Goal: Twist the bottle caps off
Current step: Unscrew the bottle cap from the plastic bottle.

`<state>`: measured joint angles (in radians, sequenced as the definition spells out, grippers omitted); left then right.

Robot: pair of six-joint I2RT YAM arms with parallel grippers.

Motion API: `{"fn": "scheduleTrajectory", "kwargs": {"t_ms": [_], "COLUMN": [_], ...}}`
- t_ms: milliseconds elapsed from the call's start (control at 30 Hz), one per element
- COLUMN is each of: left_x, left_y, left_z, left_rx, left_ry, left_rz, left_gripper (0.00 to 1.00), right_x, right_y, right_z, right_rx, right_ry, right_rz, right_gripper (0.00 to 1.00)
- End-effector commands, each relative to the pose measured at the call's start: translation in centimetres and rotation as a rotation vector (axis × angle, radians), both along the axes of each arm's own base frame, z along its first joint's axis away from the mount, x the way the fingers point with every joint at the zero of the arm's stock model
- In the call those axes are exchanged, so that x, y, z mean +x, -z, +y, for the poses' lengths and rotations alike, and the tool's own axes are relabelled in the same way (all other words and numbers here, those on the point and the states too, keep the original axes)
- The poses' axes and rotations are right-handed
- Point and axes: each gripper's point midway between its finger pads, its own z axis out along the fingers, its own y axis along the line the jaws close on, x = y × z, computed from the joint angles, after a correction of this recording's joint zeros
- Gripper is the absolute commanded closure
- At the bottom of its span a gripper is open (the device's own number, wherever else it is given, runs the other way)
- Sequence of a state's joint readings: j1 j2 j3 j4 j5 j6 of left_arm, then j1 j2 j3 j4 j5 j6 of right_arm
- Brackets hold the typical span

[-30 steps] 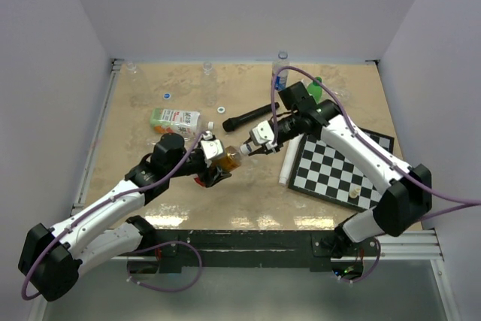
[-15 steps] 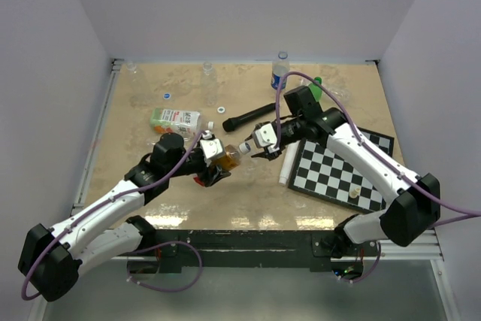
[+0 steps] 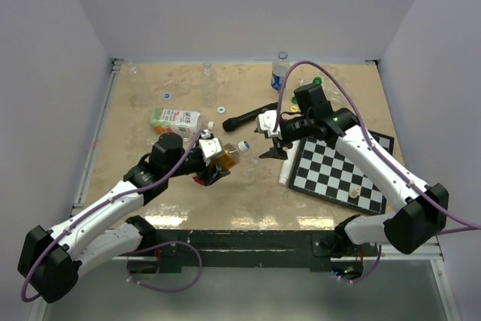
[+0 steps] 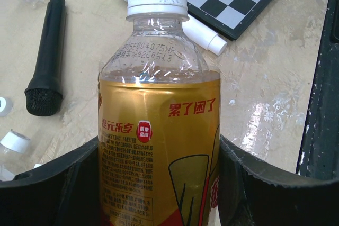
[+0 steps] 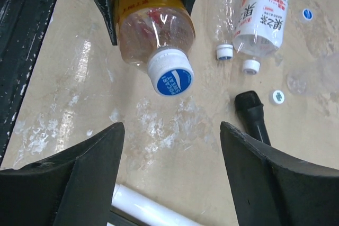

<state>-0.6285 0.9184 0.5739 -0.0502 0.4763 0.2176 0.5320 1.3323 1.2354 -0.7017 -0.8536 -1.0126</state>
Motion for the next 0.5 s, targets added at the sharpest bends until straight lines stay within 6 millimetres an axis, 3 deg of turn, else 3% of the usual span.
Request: {"fn": "scheduleTrajectory", "kwargs": {"t_ms": [0,233,367,467], "left_x": [0.2,0.3,0.3,0.3], "left_y": [-1.3,-1.2,-1.2,-1.1], "left_z": [0.0,0.0,0.0,0.0], "left_rx": [-0.034,-0.032,-0.031,-0.029], "left_ry": [-0.013,-0.015,-0.019,-0.02], "left_rz": [-0.027,-0.028,-0.026,-0.025], "left_gripper": [1.0,1.0,1.0,1.0], "right_x": [-0.1,-0.3,-1.1,-0.5], "right_y": [-3.0,-2.2,-2.8,-3.2], "right_z": [-1.3,-2.5,-2.1,-1.7], "right_rx": [0.032,0.021,0.082,0.121], "right_ry": [0.064,0.126,0.125,0.166], "right_rz": [0.011,0.117,0.218,0.287], "right_gripper": [0.23,0.23,0.23,0.23]}}
